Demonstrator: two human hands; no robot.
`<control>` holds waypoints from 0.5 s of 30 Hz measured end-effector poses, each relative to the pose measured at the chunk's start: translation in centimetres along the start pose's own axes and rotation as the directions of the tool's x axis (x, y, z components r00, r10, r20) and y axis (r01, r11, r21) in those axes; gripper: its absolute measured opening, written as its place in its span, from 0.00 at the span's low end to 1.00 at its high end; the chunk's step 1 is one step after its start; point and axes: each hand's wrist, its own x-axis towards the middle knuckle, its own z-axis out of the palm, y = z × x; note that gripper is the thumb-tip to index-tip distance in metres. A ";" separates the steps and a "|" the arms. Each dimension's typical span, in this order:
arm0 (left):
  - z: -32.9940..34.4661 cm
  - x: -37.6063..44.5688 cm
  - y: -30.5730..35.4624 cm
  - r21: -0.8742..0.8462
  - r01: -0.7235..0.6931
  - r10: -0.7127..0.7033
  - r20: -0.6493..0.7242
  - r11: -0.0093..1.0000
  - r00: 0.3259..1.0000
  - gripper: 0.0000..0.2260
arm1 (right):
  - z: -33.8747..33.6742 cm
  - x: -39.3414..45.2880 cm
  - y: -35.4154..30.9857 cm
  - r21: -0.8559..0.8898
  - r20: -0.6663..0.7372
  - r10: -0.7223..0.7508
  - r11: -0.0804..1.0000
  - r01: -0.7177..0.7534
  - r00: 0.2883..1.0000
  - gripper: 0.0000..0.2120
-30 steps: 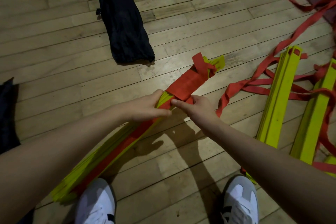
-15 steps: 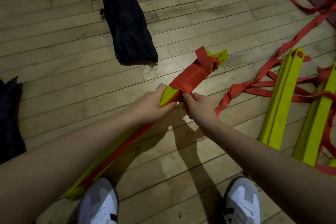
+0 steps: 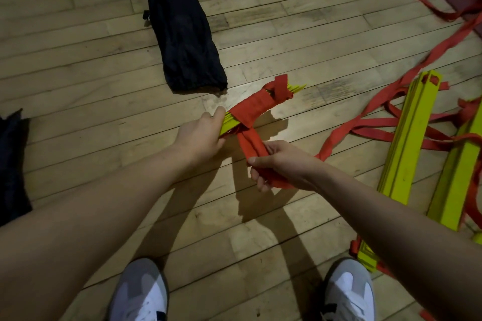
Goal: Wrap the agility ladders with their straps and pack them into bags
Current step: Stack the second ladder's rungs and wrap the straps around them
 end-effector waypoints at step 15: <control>0.2 -1.8 0.9 -0.172 -0.004 0.011 0.043 0.985 0.999 0.27 | 0.4 0.3 0.4 0.007 -0.159 -0.125 0.992 0.128 0.979 0.06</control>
